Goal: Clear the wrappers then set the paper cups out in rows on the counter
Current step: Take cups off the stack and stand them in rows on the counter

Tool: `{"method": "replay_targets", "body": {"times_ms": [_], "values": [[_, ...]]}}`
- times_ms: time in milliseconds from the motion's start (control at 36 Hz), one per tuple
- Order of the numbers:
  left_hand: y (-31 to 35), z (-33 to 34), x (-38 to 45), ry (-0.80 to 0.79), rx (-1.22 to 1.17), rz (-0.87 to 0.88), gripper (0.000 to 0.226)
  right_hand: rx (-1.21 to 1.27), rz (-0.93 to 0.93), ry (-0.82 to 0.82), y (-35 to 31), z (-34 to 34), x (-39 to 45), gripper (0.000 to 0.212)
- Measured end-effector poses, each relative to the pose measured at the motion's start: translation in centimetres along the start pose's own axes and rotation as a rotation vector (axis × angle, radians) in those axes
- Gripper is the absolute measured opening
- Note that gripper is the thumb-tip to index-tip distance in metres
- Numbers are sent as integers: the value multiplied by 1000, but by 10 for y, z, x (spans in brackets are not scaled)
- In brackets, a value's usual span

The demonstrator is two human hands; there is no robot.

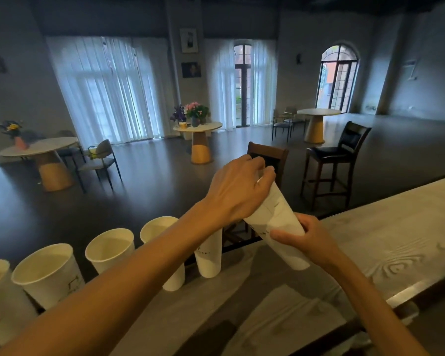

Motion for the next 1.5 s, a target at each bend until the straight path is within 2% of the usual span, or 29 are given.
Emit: {"method": "replay_targets", "body": {"times_ms": [56, 139, 194, 333, 417, 500, 583, 667, 750, 889, 1056, 1250, 1500], "values": [[4, 4, -1, -69, -11, 82, 46, 7, 30, -14, 10, -4, -1, 59], [16, 12, -11, -182, 54, 301, 54, 38, 89, -82, 27, -9, -5, 81], [14, 15, -14, -207, 44, 323, 58, 63, 130, -142, 34, -6, -9, 89], [6, 13, -9, -143, -21, 246, 56, -13, 93, -125, 25, -5, -4, 65], [-6, 16, -3, -141, 3, 161, 46, -175, -13, -32, 21, -15, 1, 65], [-29, 4, 14, -114, 10, 4, 37, -368, -45, 103, 39, -29, 1, 77], [-38, -33, 30, 28, 89, -47, 50, -492, -38, 251, 62, -45, -3, 70], [-35, -65, 41, 130, 166, -65, 53, -401, 102, 500, 93, -68, -17, 66], [-27, -52, 47, 27, 243, -43, 53, -271, 218, 611, 121, -74, -21, 73], [-29, 26, 38, -216, 385, 35, 61, -179, 219, 521, 137, -56, -2, 81], [-55, 95, 25, -423, 473, 39, 73, -245, 192, 380, 139, -34, 21, 92], [-75, 122, 15, -508, 490, 34, 79, -309, 213, 285, 149, -24, 35, 98], [-84, 125, 15, -529, 515, 22, 84, -353, 248, 161, 162, -11, 43, 89]]}}
Point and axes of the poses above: each hand's wrist, its own x-axis towards the middle knuckle, its own z-axis out of the palm, y = z × x, the point moved 10 cm from there along x, towards the middle knuckle, and after that the axes turned 4 degrees about -z, right-handed, at the moved point
